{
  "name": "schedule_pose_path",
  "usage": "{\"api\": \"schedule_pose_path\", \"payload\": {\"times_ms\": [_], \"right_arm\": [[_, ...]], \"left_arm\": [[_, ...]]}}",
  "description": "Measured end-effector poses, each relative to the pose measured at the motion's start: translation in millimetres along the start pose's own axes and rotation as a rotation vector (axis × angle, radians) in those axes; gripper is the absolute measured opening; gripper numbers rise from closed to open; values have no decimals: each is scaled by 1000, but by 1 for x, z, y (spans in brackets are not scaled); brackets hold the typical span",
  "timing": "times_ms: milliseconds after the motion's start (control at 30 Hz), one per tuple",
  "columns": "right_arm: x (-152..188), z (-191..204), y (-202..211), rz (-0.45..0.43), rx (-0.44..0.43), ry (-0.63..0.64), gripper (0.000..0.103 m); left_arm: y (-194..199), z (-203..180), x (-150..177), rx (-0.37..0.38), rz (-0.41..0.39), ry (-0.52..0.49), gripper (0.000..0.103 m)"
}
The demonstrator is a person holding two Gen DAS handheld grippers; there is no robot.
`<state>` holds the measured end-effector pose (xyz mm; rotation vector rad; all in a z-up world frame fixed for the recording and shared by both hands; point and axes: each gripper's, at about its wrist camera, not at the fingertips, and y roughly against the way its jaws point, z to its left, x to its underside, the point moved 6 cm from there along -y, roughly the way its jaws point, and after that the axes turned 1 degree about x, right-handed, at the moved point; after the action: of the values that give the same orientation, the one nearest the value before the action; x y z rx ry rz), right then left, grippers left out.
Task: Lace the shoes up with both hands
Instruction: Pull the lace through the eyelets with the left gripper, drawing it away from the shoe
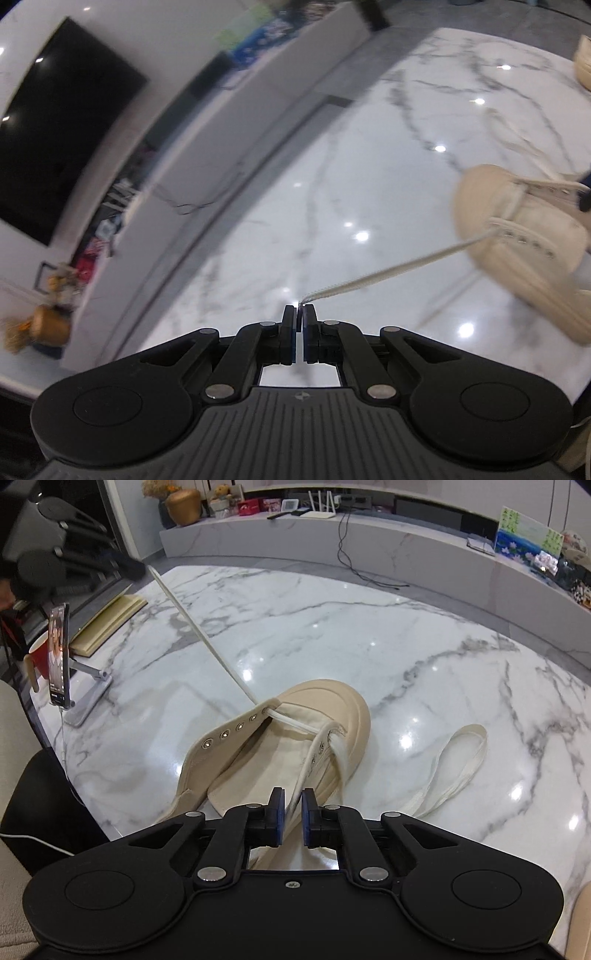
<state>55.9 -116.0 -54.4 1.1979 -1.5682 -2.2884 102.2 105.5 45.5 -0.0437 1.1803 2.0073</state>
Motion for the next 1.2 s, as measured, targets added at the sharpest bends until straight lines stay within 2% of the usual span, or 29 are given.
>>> {"api": "schedule_pose_path", "payload": {"times_ms": [233, 333, 433, 600, 633, 733, 833, 1000, 1067, 1200], "right_arm": [[1, -3, 0, -2, -10, -23, 7], [1, -3, 0, -2, -12, -22, 7], [1, -2, 0, -2, -15, -18, 7], [1, -3, 0, 1, -19, -17, 7], [1, -3, 0, 1, -19, -15, 7], [0, -3, 0, 4, -21, -11, 7], [0, -2, 0, 8, -19, 2, 7], [-1, -4, 1, 13, -18, -6, 8], [-1, -3, 3, 8, -20, -12, 8], [-2, -2, 8, -5, -6, 2, 8]], "left_arm": [[19, 64, 4, -180, 24, 63, 2], [29, 95, 8, -292, 43, 89, 2], [42, 133, 12, -435, 58, 152, 2], [53, 165, 18, -562, 96, 200, 2], [53, 165, 18, -555, 95, 194, 2], [51, 149, 13, -427, 61, 211, 2], [49, 135, 10, -357, 44, 194, 2], [45, 85, -2, -205, 10, 114, 2], [41, 47, -9, -120, -3, 39, 2], [34, -4, -9, -16, -18, -39, 2]]}}
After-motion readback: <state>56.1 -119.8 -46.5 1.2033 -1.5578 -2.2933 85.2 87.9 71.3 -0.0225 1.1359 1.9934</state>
